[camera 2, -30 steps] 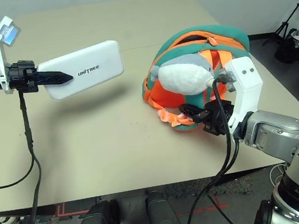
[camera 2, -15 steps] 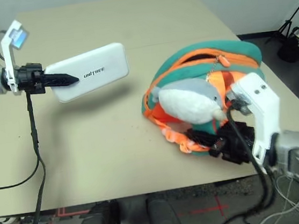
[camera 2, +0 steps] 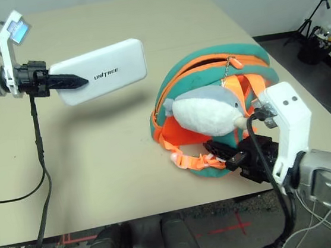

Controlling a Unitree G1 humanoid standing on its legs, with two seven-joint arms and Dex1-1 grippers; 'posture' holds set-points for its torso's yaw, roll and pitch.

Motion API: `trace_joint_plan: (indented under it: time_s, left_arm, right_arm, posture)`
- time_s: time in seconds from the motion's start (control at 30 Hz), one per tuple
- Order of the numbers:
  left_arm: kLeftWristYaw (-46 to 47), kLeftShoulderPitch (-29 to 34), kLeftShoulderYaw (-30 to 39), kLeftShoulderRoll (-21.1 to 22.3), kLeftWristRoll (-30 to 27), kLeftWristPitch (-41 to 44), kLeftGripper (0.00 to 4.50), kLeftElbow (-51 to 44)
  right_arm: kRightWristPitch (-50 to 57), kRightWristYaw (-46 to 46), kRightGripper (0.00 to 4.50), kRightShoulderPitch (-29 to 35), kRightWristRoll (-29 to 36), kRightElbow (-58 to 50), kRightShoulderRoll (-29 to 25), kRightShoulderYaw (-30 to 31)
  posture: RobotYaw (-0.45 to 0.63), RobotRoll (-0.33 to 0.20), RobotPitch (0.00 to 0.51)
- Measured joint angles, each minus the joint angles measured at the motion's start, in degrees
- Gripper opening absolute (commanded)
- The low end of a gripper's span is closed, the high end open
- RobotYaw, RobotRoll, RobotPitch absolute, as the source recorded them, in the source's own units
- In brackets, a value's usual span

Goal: Put the pencil case into the backpack and zip it.

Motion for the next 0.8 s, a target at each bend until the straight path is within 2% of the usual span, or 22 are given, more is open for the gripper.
trace_joint_plan:
  time_s: [0.17, 0.3, 0.5, 0.8]
  left_arm:
    - [-3.90, -0.49, -1.91, 4.35, -0.31, 3.32, 1.42, -7.91]
    - [-6.33, -0.49, -3.75, 5.24, -1.54, 5.19, 1.42, -12.57]
    - [-7.17, -0.76, -6.24, 2.94, -1.75, 5.44, 1.42, -13.07]
    - [-9.30, -4.90, -10.43, -2.60, 2.05, -2.06, 1.42, -3.10]
  right_arm:
    - [-0.61, 2.06, 0.17, -0.02, -3.34, 0.12, 0.82, 0.98]
    - [-0.92, 2.67, 0.17, -0.69, -4.37, 0.43, 1.15, 2.05]
    - [-1.04, 2.65, 0.17, -2.28, -5.10, 0.67, 1.60, 3.06]
    - [-1.05, 1.54, 0.17, -5.19, -5.08, 1.30, 1.61, 4.91]
  posture:
    - [-0.20, 0.000, 0.145]
    - [-0.20, 0.000, 0.147]
    - [-0.22, 0.000, 0.157]
    - [-0.24, 0.000, 0.166]
